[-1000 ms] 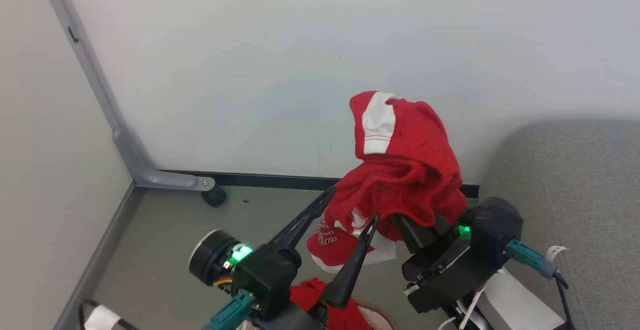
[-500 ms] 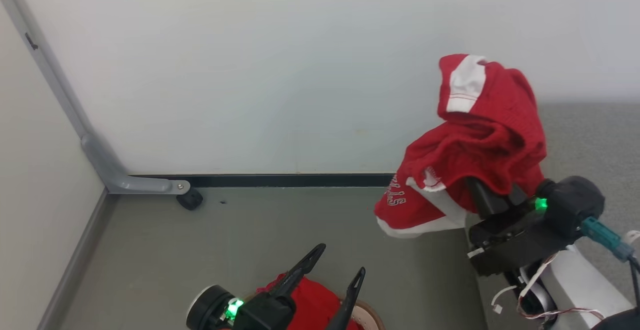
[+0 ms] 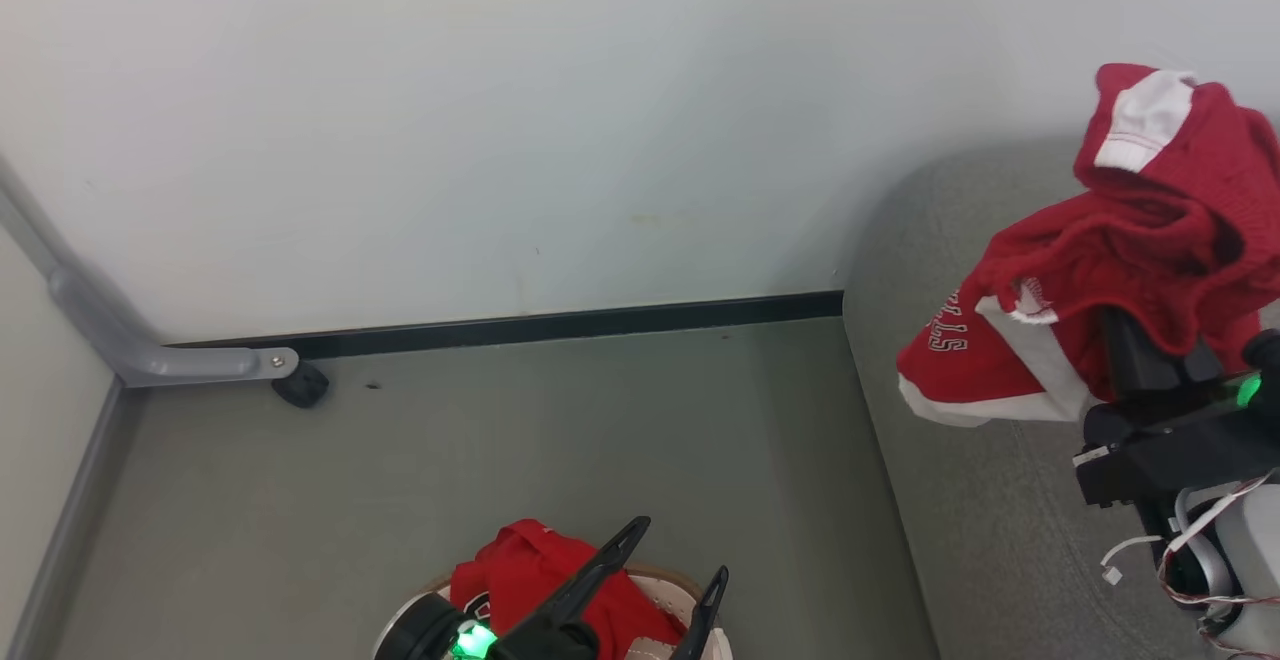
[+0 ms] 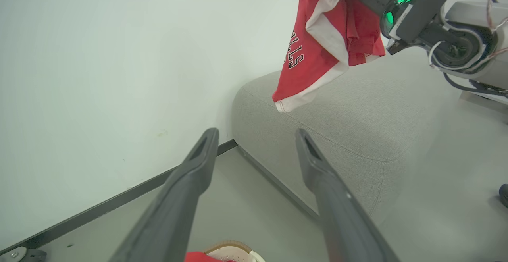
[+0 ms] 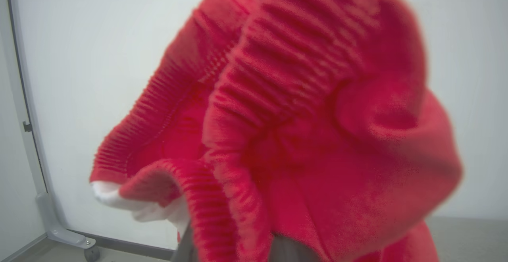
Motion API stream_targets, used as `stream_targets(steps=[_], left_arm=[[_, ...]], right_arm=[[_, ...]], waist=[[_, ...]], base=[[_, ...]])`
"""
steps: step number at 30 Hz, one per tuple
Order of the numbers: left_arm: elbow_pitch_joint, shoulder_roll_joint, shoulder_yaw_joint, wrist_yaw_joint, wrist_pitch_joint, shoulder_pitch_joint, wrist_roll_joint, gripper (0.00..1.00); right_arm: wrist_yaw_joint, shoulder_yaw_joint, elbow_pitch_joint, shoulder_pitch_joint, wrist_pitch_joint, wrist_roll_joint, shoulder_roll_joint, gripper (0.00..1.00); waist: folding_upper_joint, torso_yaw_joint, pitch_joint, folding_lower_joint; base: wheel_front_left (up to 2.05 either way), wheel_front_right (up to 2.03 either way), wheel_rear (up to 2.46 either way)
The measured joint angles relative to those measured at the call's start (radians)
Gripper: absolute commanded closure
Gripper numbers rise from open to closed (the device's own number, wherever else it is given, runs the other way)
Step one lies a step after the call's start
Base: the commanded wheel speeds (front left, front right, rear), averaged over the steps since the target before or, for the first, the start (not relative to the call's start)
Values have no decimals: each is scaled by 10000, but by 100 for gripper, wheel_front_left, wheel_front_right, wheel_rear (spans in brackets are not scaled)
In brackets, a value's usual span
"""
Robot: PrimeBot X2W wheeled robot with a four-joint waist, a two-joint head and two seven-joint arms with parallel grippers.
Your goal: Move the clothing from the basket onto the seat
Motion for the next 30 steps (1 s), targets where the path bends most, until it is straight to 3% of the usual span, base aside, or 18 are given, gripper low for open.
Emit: stream_targets(steps=[16, 30], left_arm=[[-301, 236, -355, -196, -21, -256, 408, 0], [-512, 637, -345, -466, 322, -897, 869, 0]], right_arm=[[-562, -1423, -209, 3, 0, 249, -163, 100], [-648, -2266, -182, -436, -42, 274, 184, 100]], waist=[[0, -864, 1445, 1], [0, -2087, 2739, 0]], base=[[0, 0, 0], [0, 0, 0]])
